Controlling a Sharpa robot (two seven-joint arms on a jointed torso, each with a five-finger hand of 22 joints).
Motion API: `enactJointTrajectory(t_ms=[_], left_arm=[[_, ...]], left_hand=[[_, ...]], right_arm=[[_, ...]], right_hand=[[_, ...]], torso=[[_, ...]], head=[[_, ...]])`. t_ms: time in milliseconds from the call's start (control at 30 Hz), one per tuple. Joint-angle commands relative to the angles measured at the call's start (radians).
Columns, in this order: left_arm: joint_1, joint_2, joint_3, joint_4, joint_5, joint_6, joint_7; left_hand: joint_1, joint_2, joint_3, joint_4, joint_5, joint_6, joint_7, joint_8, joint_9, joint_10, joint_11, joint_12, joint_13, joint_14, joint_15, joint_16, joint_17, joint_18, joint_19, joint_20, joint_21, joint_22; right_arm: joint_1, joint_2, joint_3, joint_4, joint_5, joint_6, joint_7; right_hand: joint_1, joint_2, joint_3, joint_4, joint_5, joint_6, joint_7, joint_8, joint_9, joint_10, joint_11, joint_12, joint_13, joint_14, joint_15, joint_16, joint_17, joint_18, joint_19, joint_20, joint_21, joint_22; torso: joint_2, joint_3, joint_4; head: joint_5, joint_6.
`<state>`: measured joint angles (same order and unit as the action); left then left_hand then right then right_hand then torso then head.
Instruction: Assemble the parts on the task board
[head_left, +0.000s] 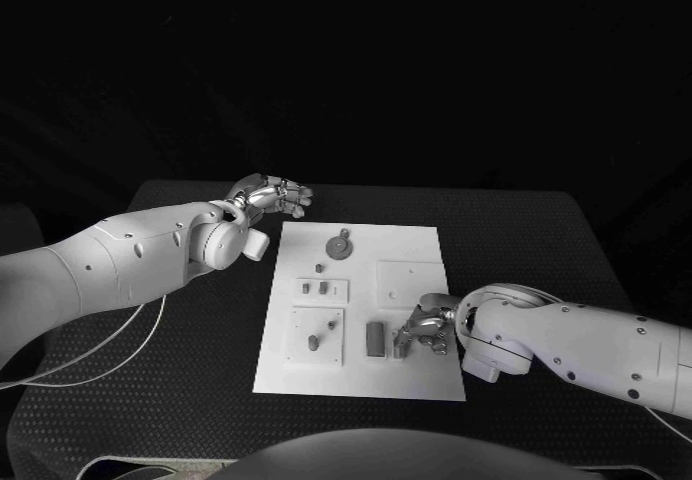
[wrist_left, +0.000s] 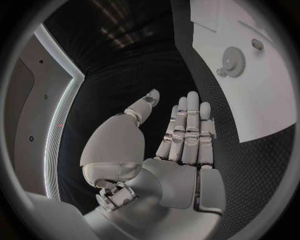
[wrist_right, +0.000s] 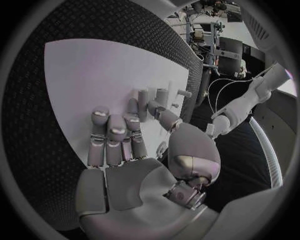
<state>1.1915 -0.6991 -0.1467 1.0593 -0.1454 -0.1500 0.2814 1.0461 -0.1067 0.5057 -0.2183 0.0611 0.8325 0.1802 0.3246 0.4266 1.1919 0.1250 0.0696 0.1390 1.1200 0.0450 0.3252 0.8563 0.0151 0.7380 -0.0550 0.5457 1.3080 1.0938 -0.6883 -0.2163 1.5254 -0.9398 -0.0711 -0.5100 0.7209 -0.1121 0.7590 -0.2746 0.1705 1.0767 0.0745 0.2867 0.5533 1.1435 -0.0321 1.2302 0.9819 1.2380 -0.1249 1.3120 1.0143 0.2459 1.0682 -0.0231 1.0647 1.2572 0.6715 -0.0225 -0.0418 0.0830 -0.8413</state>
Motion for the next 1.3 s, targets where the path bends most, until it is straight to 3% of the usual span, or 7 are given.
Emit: enactJointTrajectory(t_ms=[33,400,967,1133,1233,1267,1300], left_arm=[[0.001,0.001,0.001,0.002,0.005,0.014,0.006],[0.001,0.002,0.001,0.001,0.005,0.014,0.006],[0.001,0.001,0.001,0.001,0.005,0.012,0.006],[0.001,0.005,0.001,-0.008,0.02,0.01,0.006],[0.001,0.008,0.001,-0.013,0.042,0.008,0.005],[0.001,0.009,0.001,-0.014,0.045,0.007,0.006],[0.001,0.012,0.001,-0.018,0.052,0.007,0.006]], left_hand=[[-0.01,-0.001,-0.001,0.006,-0.004,-0.005,0.002,0.003,-0.001,0.003,0.0,0.002,-0.001,0.005,0.001,-0.007,0.001,0.003,-0.001,0.002,-0.003,0.019],[-0.01,-0.001,-0.001,0.007,-0.004,-0.005,0.002,0.003,-0.001,0.003,0.0,0.002,-0.001,0.005,0.001,-0.007,0.001,0.003,-0.001,0.001,-0.003,0.019],[-0.01,-0.001,-0.001,0.007,-0.004,-0.005,0.002,0.003,-0.001,0.003,0.0,0.002,-0.001,0.005,0.001,-0.008,0.001,0.004,-0.001,0.001,-0.003,0.019],[-0.01,-0.002,-0.001,0.007,-0.004,-0.005,0.002,0.004,-0.002,0.003,0.0,0.002,-0.001,0.005,0.001,-0.008,0.001,0.004,-0.001,0.001,-0.003,0.019],[-0.01,-0.002,-0.001,0.007,-0.004,-0.005,0.002,0.004,-0.002,0.003,0.0,0.002,-0.001,0.005,0.001,-0.008,0.002,0.004,-0.001,0.001,-0.003,0.019],[-0.01,-0.002,-0.001,0.007,-0.004,-0.005,0.002,0.004,-0.002,0.003,0.0,0.002,-0.001,0.005,0.001,-0.008,0.002,0.004,-0.001,0.001,-0.003,0.019],[-0.01,-0.002,-0.001,0.007,-0.004,-0.005,0.002,0.004,-0.002,0.003,0.0,0.002,-0.001,0.005,0.001,-0.008,0.002,0.004,-0.001,0.001,-0.003,0.019]], right_arm=[[-0.002,0.003,0.0,0.009,-0.014,0.014,0.045],[-0.002,0.0,0.0,0.018,-0.03,0.008,0.057],[-0.002,-0.033,0.0,0.003,-0.075,-0.003,0.084],[0.004,-0.076,0.001,0.006,-0.056,-0.02,0.194],[0.028,-0.094,0.007,-0.011,-0.023,-0.036,0.303],[0.034,-0.098,0.009,-0.018,-0.011,-0.037,0.336],[0.045,-0.102,0.015,-0.032,0.017,-0.032,0.39]], right_hand=[[-0.002,-0.021,-0.01,0.003,-0.006,-0.002,0.006,0.0,-0.001,-0.003,0.002,-0.006,0.002,-0.002,-0.006,-0.006,0.002,0.016,-0.003,-0.005,0.002,-0.002],[-0.02,-0.079,-0.044,0.044,-0.065,-0.003,0.005,-0.002,-0.002,-0.004,0.001,-0.008,0.004,-0.002,-0.008,-0.008,0.004,0.016,-0.003,-0.008,0.0,-0.008],[0.004,-0.083,-0.038,0.046,-0.078,-0.003,0.004,-0.001,-0.001,-0.002,0.0,-0.008,0.005,-0.001,-0.009,-0.009,0.005,0.016,-0.002,-0.012,0.002,-0.01],[0.019,-0.097,-0.042,0.039,-0.079,-0.022,0.01,-0.01,-0.003,-0.005,0.005,-0.01,0.005,-0.003,-0.006,-0.012,0.005,0.016,-0.005,-0.012,0.001,-0.011],[0.031,-0.095,-0.061,0.028,-0.061,-0.064,0.024,-0.03,-0.008,-0.01,0.018,-0.009,0.007,-0.006,0.005,-0.014,0.006,0.016,-0.008,-0.009,0.001,-0.012],[0.034,-0.089,-0.067,0.023,-0.054,-0.069,0.026,-0.031,-0.008,-0.012,0.02,-0.009,0.007,-0.008,0.007,-0.014,0.007,0.016,-0.01,-0.008,0.001,-0.012],[0.038,-0.082,-0.078,0.015,-0.044,-0.073,0.028,-0.032,-0.006,-0.015,0.022,-0.008,0.008,-0.01,0.009,-0.015,0.007,0.016,-0.014,-0.007,0.0,-0.012]], torso=[[0.0,-0.0003,-0.0005],[0.0,-0.0001,0.0007],[0.0,-0.0004,0.0],[-0.002,0.0001,-0.0018],[-0.004,-0.0006,-0.0029],[-0.005,-0.0008,-0.0033],[-0.006,-0.0012,-0.0038]], head=[[0.0,0.0],[0.002,0.002],[0.002,0.007],[-0.005,0.022],[-0.017,0.045],[-0.017,0.047],[-0.022,0.064]])
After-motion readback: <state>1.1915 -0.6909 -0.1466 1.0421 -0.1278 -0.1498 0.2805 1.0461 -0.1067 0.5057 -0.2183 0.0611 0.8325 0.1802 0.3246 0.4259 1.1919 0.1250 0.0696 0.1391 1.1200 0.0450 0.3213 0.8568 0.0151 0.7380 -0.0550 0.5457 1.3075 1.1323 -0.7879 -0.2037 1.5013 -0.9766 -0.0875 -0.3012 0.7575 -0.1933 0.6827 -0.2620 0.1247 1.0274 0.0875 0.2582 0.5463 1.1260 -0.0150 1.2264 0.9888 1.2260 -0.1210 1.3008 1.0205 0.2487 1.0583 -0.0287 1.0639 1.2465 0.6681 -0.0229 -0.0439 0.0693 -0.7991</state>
